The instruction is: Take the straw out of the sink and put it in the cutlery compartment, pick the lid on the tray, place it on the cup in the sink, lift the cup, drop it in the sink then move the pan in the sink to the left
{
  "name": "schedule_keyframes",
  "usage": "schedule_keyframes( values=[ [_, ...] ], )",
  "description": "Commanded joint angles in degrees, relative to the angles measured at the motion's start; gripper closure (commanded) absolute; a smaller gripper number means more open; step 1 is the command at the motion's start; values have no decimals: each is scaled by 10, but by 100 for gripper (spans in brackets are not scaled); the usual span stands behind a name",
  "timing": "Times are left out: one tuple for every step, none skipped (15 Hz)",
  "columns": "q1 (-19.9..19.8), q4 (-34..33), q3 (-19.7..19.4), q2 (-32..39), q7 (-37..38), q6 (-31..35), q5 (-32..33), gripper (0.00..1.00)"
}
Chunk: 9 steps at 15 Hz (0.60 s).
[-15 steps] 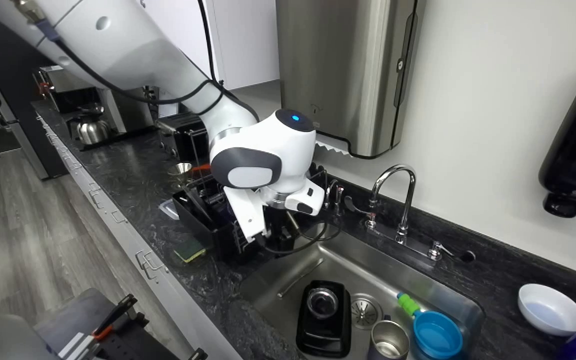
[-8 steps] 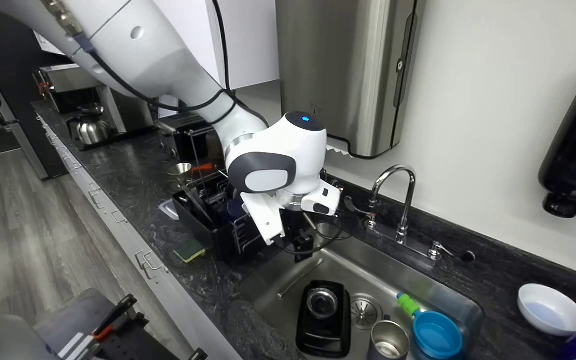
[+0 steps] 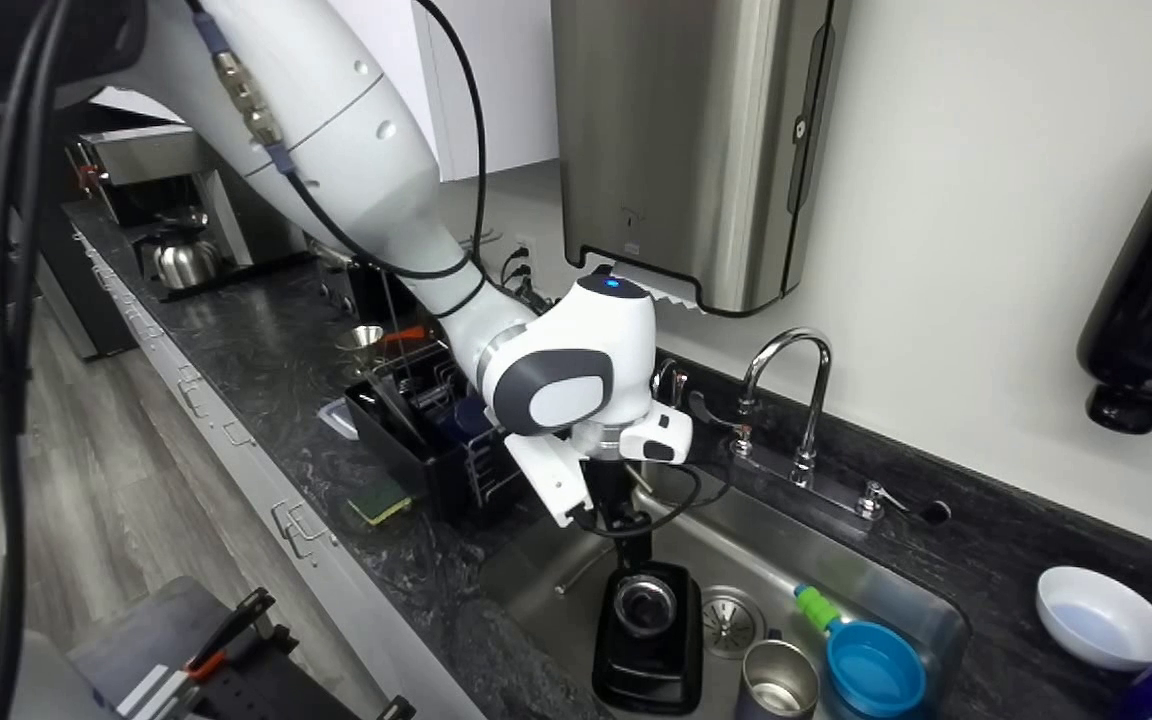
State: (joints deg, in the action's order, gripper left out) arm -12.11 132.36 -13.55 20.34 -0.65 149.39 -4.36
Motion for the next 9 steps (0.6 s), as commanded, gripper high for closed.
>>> schedule_keyframes(
  values=[
    [13,-29,-12,44,40,14,49,0],
    [18,-40,-16,58,51,14,64,0],
    [25,-51,-22,73,64,14,80,0],
    [31,-63,-27,88,75,10,95,0],
    [39,-74,-33,101,87,9,110,0],
    [48,-90,-43,119,104,7,126,0],
    [54,-106,-49,136,115,3,136,0],
    [59,-121,-54,151,124,-4,145,0],
    [63,-132,-59,164,130,-4,150,0]
  ],
)
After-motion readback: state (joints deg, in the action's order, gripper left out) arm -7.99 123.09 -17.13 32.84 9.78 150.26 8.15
